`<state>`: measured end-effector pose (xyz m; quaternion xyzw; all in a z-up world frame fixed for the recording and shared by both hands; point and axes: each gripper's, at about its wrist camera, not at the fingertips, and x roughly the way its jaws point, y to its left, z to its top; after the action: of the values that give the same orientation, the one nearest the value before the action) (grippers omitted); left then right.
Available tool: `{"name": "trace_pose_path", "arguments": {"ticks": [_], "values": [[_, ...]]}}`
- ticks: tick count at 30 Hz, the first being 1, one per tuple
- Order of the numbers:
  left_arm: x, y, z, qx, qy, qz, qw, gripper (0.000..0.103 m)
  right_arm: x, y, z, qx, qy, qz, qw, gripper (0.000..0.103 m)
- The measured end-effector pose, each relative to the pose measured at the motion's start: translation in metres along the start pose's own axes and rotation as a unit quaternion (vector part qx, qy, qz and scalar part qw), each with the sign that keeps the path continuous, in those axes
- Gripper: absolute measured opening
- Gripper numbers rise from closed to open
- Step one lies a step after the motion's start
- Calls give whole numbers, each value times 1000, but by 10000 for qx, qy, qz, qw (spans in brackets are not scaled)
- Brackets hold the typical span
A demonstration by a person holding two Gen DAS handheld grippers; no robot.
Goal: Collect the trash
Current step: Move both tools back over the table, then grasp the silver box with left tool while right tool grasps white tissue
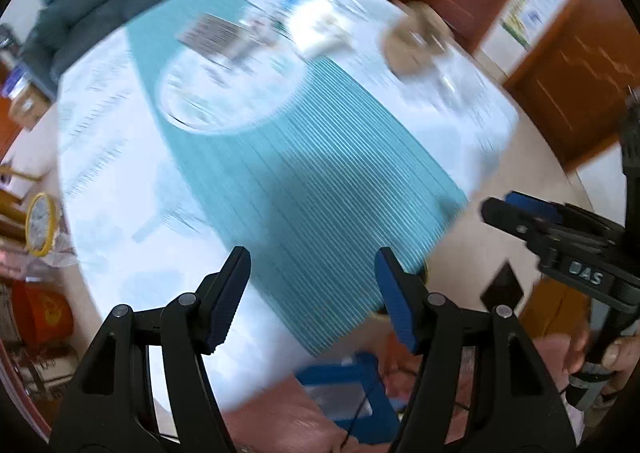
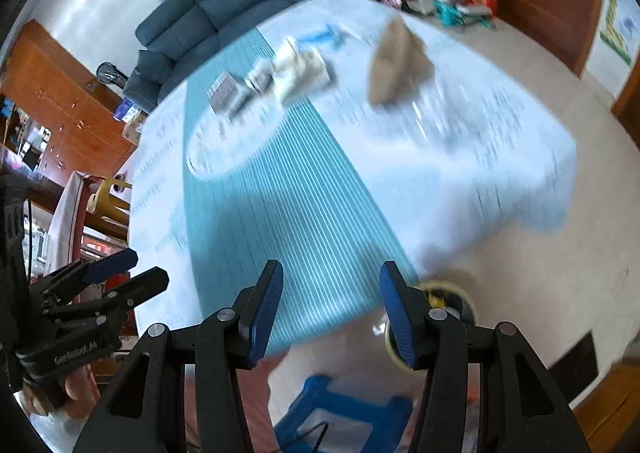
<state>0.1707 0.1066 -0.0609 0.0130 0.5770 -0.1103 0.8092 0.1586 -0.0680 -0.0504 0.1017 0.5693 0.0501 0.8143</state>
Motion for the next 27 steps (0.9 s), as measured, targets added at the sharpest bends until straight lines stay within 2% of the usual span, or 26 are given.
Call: {"name": "trace_pose_path", "arguments": {"ticks": [1, 3, 8, 14, 17, 19, 24, 27], "values": [[-3, 12, 11, -134, -65, 17, 9999, 61, -2, 7, 14, -62, -48, -2, 10000, 53], [-11, 39, 30, -423, -194, 42, 9989, 61, -2, 20, 44, -204, -137, 11, 9997, 66], [-15, 81, 71, -825, -513, 85, 9952, 61, 15, 44, 117, -355, -303, 43, 9989, 68], [9, 107, 127, -1141, -672, 221, 9909, 65, 82, 45, 205, -164, -81, 103, 9998, 72], [24, 111, 147, -1225, -879, 233, 9883, 74, 119, 41, 235, -5, 87, 124, 9999, 77], [33, 114, 162, -1307, -1068, 218, 9854, 83, 143, 35, 244, 107, 180, 133, 9997, 80], [61, 129, 199, -1564, -1283, 289, 9789, 84, 194, 24, 250, 187, 395, 255, 9987, 80], [87, 142, 218, -1844, -1129, 310, 9758, 84, 216, 28, 248, 10, 549, 161, 9984, 80]]}}
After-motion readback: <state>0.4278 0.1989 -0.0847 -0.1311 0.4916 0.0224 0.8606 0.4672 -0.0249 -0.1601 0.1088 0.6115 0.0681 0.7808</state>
